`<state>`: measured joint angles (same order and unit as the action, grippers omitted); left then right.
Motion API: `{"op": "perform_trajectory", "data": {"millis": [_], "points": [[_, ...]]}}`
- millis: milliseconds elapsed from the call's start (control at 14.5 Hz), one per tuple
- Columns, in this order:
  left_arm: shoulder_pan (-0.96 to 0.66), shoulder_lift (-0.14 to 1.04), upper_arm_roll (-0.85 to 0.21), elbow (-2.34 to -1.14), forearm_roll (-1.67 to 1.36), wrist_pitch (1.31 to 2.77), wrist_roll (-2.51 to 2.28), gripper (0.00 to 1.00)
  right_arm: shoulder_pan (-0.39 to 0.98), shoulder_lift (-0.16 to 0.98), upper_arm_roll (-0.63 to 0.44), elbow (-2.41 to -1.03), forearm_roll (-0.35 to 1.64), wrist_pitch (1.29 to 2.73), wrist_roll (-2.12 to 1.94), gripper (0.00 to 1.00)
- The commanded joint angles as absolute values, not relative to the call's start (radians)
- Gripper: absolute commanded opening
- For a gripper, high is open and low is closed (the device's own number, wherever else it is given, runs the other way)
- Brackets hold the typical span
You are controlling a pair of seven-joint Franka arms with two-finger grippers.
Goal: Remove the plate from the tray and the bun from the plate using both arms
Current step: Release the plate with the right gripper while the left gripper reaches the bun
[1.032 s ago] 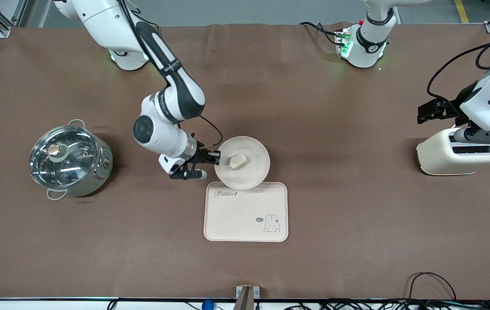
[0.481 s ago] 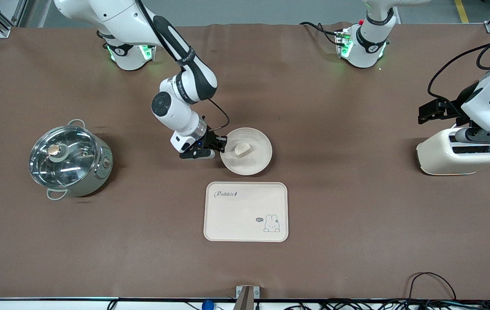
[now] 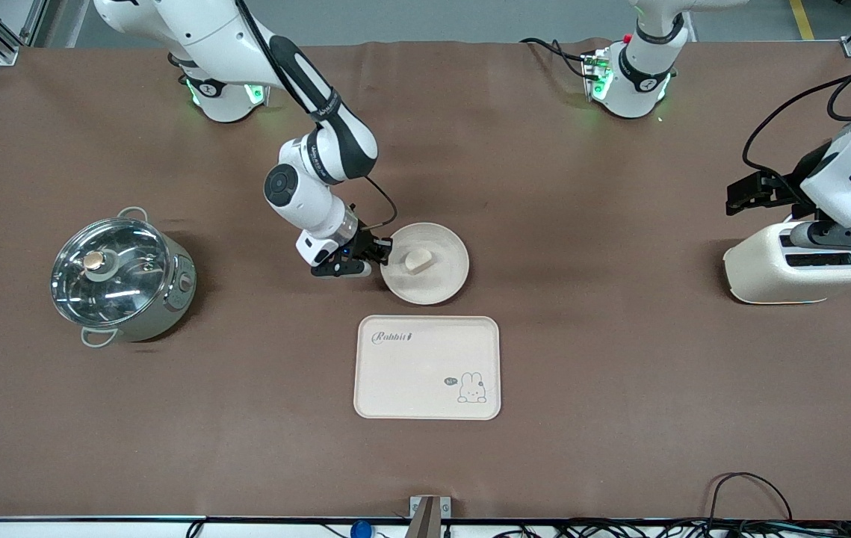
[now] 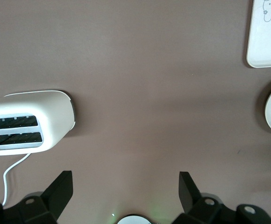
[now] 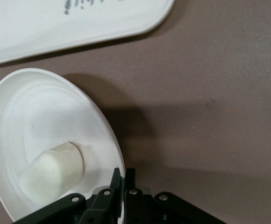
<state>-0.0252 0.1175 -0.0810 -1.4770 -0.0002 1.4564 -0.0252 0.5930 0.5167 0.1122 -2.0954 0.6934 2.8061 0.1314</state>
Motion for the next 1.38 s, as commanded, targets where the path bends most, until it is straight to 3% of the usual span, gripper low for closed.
{"op": "perform_trajectory", "data": {"millis": [0,69,138,481,688,825,1101,1307], "points": [[-0.029,0.120,-0.081,-1.468,-0.014,1.460,-0.025,1.00,0.586,0.520,0.118,-2.094,0.745,2.820,0.112,0.40],[-0.034,0.120,-0.081,-1.470,-0.014,1.460,-0.026,1.00,0.591,0.522,0.117,-2.092,0.756,2.815,0.112,0.78],[-0.041,0.120,-0.084,-1.474,-0.023,1.465,-0.028,1.00,0.586,0.520,0.115,-2.097,0.756,2.812,0.109,1.00],[-0.204,0.190,-0.083,-1.471,-0.037,1.525,-0.032,1.00,0.516,0.454,0.109,-2.091,0.756,2.677,0.106,1.00],[-0.343,0.277,-0.083,-1.471,-0.044,1.612,-0.139,1.00,0.405,0.393,0.100,-2.050,0.747,2.509,0.103,1.00],[-0.423,0.345,-0.083,-1.471,-0.044,1.690,-0.333,1.00,0.319,0.393,0.094,-1.944,0.707,2.329,0.103,1.00],[-0.618,0.526,-0.083,-1.425,-0.043,1.856,-0.665,1.00,0.215,0.397,0.061,-1.682,0.283,2.061,0.104,1.00],[-0.713,0.630,-0.081,-1.405,-0.032,1.983,-0.836,1.00,0.143,0.391,0.061,-1.502,0.241,1.864,0.104,1.00]]}}
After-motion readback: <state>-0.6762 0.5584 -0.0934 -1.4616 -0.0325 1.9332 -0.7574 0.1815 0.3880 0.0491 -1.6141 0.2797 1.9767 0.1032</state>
